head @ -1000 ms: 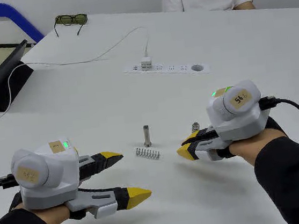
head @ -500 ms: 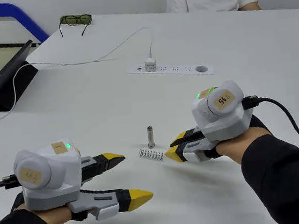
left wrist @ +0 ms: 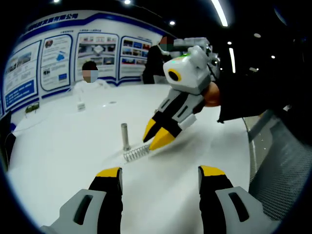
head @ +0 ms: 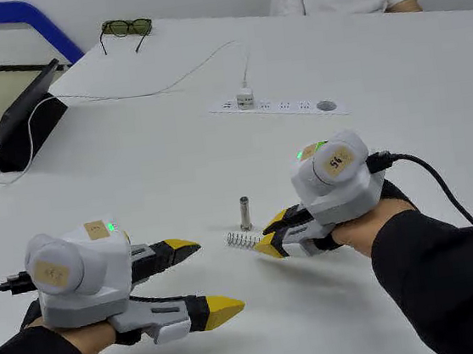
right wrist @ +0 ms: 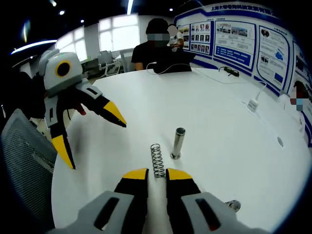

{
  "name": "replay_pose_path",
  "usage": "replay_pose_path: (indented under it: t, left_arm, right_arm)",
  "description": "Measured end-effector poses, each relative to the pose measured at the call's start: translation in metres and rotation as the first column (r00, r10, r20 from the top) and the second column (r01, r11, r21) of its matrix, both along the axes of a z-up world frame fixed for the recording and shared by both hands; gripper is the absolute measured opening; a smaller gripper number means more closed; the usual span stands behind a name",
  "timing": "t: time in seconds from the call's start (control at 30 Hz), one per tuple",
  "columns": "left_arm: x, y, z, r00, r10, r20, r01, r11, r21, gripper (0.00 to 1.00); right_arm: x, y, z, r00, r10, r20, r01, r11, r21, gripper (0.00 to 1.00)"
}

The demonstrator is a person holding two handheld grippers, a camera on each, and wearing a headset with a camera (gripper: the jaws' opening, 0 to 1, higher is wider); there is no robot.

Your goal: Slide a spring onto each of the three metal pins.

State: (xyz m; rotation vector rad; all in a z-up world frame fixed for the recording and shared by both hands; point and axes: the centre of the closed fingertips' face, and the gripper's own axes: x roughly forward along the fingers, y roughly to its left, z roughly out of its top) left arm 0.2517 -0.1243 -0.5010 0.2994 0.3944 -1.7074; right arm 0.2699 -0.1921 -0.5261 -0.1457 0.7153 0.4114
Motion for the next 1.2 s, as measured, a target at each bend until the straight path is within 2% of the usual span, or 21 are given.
replay_pose_path:
  t: [0.57, 0.8, 1.2]
  left_arm:
    - [0.004, 0.004, -0.002, 1.0, 0.013, -0.002, -0.013, 1.0, 0.008, 0.64]
    - [0.005, 0.004, -0.002, 1.0, 0.014, -0.001, -0.014, 1.0, 0.01, 0.64]
    - [0.003, 0.003, -0.001, 1.0, 0.002, 0.007, -0.002, 1.0, 0.013, 0.64]
  right_arm:
    - [0.003, 0.001, -0.016, 0.999, 0.021, -0.037, -0.021, 1.0, -0.014, 0.15]
    - [0.004, 0.001, -0.016, 0.999, 0.023, -0.031, -0.023, 1.0, -0.013, 0.12]
    - [-0.008, 0.006, -0.01, 0.997, 0.056, -0.043, -0.057, 0.998, -0.032, 0.11]
